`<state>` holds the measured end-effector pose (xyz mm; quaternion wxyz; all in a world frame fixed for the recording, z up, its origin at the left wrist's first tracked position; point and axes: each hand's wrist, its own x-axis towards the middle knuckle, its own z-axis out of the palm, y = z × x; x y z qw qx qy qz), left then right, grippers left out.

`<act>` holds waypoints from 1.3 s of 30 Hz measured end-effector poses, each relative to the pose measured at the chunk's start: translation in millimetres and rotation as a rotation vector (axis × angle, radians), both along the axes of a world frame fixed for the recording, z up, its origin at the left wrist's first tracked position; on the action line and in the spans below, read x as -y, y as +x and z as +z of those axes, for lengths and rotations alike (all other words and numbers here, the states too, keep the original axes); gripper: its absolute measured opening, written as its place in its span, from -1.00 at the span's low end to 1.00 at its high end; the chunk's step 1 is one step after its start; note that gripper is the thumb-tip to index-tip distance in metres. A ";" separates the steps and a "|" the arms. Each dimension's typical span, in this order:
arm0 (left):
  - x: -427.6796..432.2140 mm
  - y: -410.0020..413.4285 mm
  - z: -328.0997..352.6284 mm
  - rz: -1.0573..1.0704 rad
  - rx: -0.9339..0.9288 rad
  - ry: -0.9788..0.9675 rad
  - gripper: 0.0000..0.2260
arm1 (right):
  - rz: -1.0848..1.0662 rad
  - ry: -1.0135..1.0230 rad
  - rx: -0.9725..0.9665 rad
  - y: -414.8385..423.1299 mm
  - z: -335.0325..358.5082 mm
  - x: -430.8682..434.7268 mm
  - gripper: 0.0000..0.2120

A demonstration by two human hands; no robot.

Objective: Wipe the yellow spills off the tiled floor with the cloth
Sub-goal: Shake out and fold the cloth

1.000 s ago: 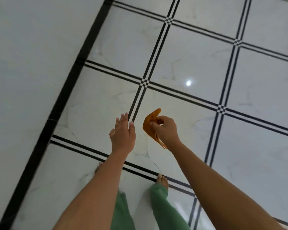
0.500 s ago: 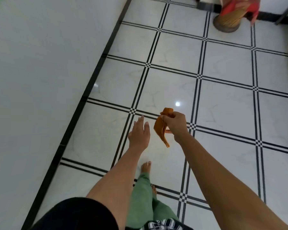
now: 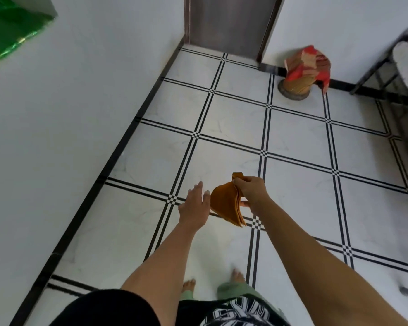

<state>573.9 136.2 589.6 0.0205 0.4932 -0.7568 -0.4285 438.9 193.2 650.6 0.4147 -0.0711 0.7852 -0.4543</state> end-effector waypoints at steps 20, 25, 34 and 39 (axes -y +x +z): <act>21.9 -192.2 42.5 0.764 -0.212 0.017 -0.56 | 0.728 -0.193 0.106 -206.8 39.7 117.3 -0.95; 1.9 -202.9 67.9 0.907 -0.263 -0.062 -0.56 | 0.846 -0.223 0.157 -198.1 45.1 112.7 -0.78; -75.1 -206.7 110.1 1.058 -0.509 -0.212 -0.81 | 1.089 -0.259 0.195 -175.4 60.7 51.7 -0.83; -92.5 -206.5 125.4 1.191 -0.387 -0.309 -0.86 | 1.181 -0.297 0.207 -170.5 73.5 35.3 -0.86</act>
